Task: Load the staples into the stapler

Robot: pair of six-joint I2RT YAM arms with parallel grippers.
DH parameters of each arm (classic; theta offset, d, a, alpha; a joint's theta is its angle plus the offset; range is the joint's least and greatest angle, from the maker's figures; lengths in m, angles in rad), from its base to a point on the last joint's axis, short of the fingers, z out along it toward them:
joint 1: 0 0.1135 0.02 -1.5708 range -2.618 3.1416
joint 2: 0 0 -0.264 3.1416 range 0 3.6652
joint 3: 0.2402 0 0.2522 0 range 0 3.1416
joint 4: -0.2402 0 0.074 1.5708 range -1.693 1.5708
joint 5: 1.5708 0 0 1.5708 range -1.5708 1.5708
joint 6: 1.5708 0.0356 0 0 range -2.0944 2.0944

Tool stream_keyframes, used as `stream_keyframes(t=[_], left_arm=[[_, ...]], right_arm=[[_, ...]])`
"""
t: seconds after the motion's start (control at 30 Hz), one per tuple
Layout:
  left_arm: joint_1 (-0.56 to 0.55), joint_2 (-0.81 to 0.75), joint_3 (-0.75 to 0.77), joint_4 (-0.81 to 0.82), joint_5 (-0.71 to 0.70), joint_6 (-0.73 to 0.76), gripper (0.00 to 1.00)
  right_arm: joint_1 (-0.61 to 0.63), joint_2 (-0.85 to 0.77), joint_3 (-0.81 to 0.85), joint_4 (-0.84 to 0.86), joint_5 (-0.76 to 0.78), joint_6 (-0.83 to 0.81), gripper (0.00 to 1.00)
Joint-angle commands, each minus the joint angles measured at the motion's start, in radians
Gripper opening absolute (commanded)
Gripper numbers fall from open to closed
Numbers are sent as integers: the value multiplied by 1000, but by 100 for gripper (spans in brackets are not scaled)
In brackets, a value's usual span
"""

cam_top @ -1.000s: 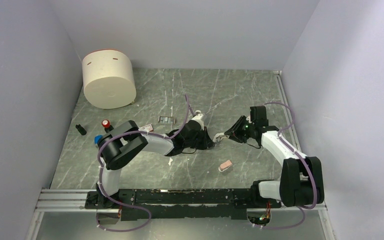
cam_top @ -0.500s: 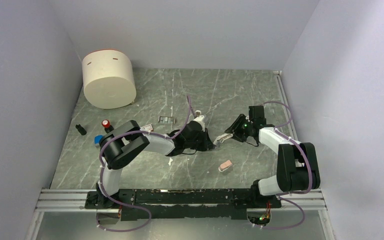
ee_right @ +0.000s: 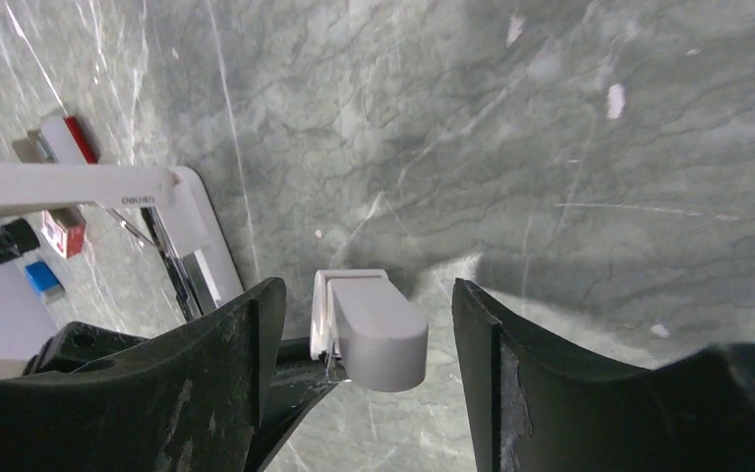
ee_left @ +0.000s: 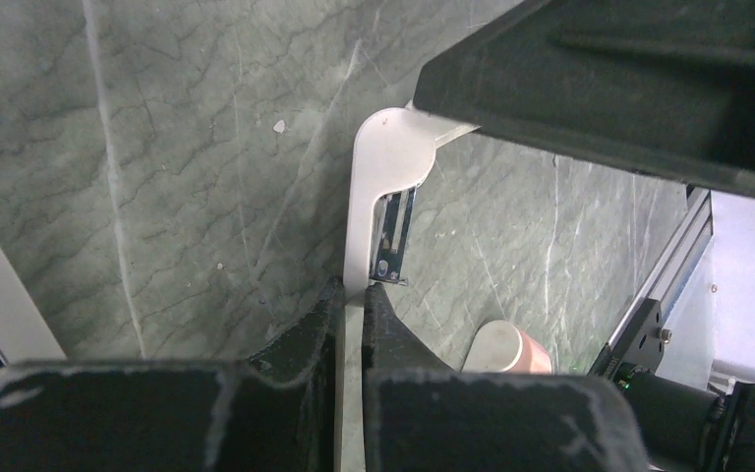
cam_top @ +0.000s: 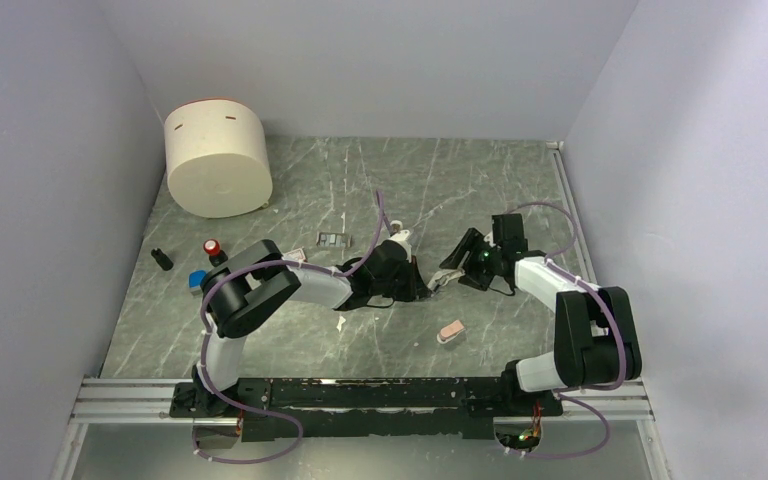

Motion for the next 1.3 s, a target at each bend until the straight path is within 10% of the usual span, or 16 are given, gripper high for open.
stream_keyframes(t=[0.0,0.6,1.27], left_arm=[[-3,17,20,-20,8,-8,9],[9,-12,17,-28,27,-4,26],[13,-299,-44,-156,-166,78,41]], right_arm=[[42,-14,-11,-9,8,-6,67],[136,53,27,-25,167,27,30],[308,291,396,-194,528,-144,31]])
